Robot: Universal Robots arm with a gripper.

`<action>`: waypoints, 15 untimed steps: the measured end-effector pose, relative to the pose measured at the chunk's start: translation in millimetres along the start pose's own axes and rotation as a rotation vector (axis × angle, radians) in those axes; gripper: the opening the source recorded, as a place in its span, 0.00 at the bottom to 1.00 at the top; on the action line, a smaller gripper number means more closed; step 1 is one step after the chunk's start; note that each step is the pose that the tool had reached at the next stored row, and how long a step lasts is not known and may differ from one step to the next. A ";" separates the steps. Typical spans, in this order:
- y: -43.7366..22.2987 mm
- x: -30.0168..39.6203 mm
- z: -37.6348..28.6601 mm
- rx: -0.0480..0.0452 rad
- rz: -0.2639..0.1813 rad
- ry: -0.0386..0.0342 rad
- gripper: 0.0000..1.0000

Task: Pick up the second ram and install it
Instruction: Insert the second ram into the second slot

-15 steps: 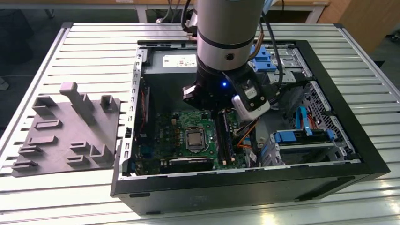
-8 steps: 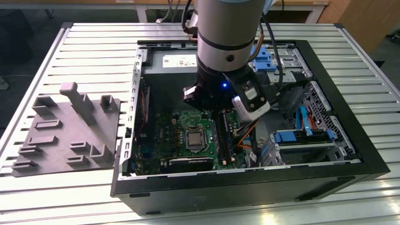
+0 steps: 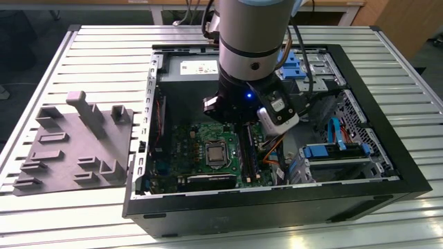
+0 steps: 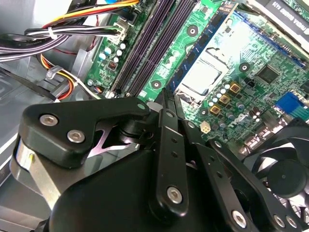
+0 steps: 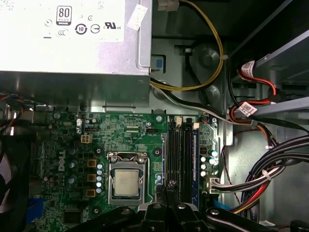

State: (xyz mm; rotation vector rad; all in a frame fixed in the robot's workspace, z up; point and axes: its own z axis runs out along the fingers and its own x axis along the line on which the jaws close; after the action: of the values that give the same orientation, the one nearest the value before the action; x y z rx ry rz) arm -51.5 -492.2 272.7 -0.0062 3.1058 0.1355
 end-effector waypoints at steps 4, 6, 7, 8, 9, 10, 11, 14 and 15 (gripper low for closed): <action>-0.2 0.0 2.7 0.0000 0.000 0.0000 0.11; -0.4 0.0 3.9 0.0000 0.000 0.0000 0.11; -0.4 0.0 4.5 0.0000 0.000 0.0000 0.11; -0.5 0.0 5.1 0.0001 0.000 0.0000 0.11; -0.5 0.0 5.6 0.0001 0.000 0.0000 0.11; -0.5 0.0 6.2 0.0000 0.000 0.0000 0.11; -0.6 0.0 6.7 0.0000 0.000 0.0000 0.11; -0.7 0.0 8.0 0.0000 0.000 0.0000 0.11; -0.7 0.0 8.5 0.0000 0.000 0.0000 0.11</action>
State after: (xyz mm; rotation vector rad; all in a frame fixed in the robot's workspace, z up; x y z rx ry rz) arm -51.3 -492.2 264.2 -0.0061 3.1058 0.1356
